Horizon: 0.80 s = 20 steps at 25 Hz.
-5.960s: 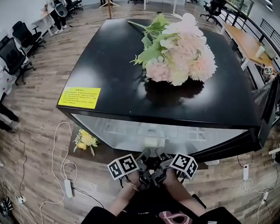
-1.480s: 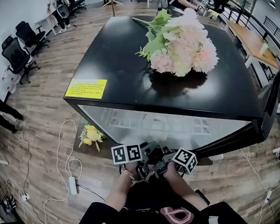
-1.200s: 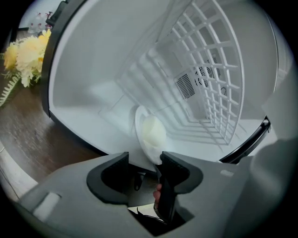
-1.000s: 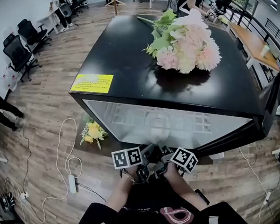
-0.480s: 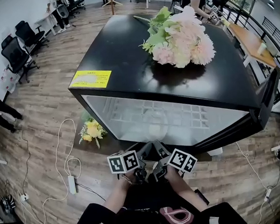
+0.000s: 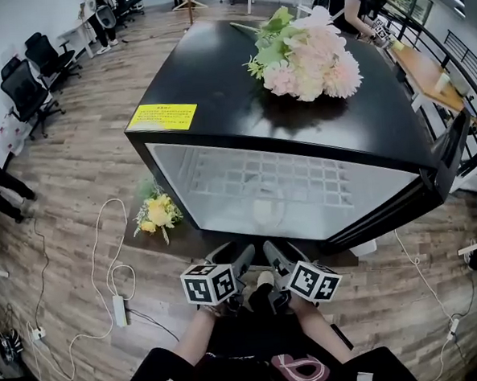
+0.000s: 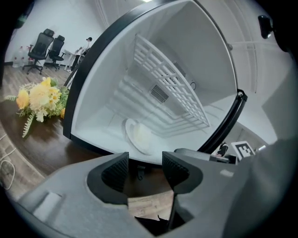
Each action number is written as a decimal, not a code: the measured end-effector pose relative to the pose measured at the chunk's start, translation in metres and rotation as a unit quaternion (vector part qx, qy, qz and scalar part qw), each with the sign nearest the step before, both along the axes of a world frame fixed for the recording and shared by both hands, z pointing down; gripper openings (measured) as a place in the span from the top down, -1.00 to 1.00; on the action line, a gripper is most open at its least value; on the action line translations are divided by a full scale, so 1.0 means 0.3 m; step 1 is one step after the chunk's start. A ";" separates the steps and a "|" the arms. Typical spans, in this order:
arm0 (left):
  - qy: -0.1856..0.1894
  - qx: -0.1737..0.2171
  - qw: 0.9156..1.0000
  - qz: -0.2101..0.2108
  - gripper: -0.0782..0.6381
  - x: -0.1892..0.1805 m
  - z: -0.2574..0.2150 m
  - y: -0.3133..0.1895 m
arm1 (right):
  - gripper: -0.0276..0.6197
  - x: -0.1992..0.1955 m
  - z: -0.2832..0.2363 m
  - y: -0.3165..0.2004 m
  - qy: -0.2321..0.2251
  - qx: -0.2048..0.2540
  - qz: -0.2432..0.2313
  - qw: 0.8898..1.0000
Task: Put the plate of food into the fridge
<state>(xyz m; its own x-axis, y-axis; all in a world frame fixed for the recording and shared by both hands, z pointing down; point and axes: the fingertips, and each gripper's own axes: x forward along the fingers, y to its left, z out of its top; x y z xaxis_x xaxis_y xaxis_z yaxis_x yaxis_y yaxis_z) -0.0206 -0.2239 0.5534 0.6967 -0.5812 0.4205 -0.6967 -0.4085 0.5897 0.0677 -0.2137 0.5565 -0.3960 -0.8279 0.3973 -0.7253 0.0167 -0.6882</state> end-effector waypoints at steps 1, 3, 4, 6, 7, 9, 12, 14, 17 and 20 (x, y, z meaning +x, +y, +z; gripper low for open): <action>-0.005 0.006 1.000 0.009 0.18 -0.003 -0.002 0.019 | 0.07 0.003 -0.004 0.011 0.000 0.004 0.000 1.000; -0.007 0.022 0.999 0.028 0.19 -0.001 -0.016 0.054 | 0.07 0.011 -0.001 0.029 -0.004 0.006 -0.002 1.000; -0.008 0.031 0.999 0.032 0.20 -0.002 -0.026 0.066 | 0.07 0.012 -0.001 0.038 -0.005 0.008 -0.006 1.000; -0.021 0.054 0.998 0.028 0.22 -0.016 -0.045 0.084 | 0.08 0.010 -0.011 0.062 0.006 0.018 -0.013 1.000; -0.031 0.065 0.997 0.025 0.22 -0.026 -0.052 0.092 | 0.08 0.008 -0.018 0.076 0.018 0.025 -0.016 0.999; -0.050 0.083 0.995 0.026 0.22 -0.038 -0.062 0.108 | 0.09 0.002 -0.027 0.103 0.050 0.039 -0.022 0.998; -0.067 0.110 0.991 0.029 0.22 -0.046 -0.079 0.132 | 0.09 -0.005 -0.034 0.143 0.107 0.053 -0.034 0.992; -0.084 0.135 0.987 0.025 0.22 -0.057 -0.091 0.147 | 0.09 -0.012 -0.037 0.167 0.136 0.060 -0.039 0.988; -0.102 0.158 0.982 0.011 0.23 -0.074 -0.090 0.168 | 0.14 -0.015 -0.031 0.196 0.147 0.057 -0.045 0.986; -0.090 0.149 0.985 0.008 0.24 -0.078 -0.072 0.201 | 0.20 -0.002 -0.028 0.216 0.161 0.059 -0.047 0.984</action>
